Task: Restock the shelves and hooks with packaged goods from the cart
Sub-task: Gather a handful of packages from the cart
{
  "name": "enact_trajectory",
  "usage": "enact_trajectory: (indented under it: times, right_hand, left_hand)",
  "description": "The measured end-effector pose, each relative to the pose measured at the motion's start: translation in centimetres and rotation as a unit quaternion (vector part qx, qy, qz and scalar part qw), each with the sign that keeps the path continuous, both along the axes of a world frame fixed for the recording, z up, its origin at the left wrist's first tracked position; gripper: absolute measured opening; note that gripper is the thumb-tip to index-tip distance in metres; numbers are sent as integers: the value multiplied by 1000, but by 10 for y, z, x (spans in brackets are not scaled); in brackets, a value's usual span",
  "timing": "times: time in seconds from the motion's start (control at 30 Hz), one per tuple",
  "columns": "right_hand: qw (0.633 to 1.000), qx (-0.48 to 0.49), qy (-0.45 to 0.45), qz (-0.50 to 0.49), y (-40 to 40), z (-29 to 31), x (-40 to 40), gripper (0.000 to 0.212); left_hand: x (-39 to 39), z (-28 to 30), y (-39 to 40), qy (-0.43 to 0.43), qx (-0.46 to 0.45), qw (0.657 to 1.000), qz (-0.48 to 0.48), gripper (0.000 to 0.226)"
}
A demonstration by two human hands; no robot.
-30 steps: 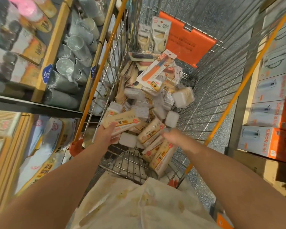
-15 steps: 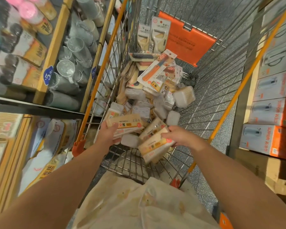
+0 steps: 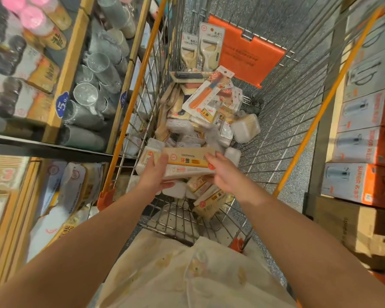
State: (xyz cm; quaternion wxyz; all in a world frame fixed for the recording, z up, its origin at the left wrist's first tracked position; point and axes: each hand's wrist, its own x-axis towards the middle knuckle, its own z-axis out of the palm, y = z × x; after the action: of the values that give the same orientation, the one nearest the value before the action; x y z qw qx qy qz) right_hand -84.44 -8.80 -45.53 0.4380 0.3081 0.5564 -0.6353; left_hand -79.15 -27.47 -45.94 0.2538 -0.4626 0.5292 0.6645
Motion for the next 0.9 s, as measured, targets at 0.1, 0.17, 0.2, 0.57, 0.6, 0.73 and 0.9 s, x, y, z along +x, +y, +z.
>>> enact_trajectory:
  times: [0.1,0.17,0.2,0.57,0.6,0.73,0.9]
  right_hand:
    - [999,28,23,31,-3,-9,6,27]
    - [997,46,27,56,1,-15,8,32]
    - [997,50,21,62,4,-18,8,35]
    - [892,301,41,335,50,-74,35,38]
    - [887,293,31,355,49,-77,35,38]
    - [873,281,6,399,51,-87,30,39]
    - [832,326,52,445,48,-75,35,41]
  left_hand:
    - [-1,-3,-8,-27,67,997,2,57]
    - [-2,-4,-13,-39,85,995,-44,57]
    - [-3,-5,-14,-42,85,994,-52,54]
    - [7,-24,-49,-85,-17,994,-64,33]
    - [9,-23,-47,-83,-7,994,-73,29]
    - [11,-24,-44,-75,-4,992,-97,24]
    - [11,-26,-47,-61,-14,995,-83,32]
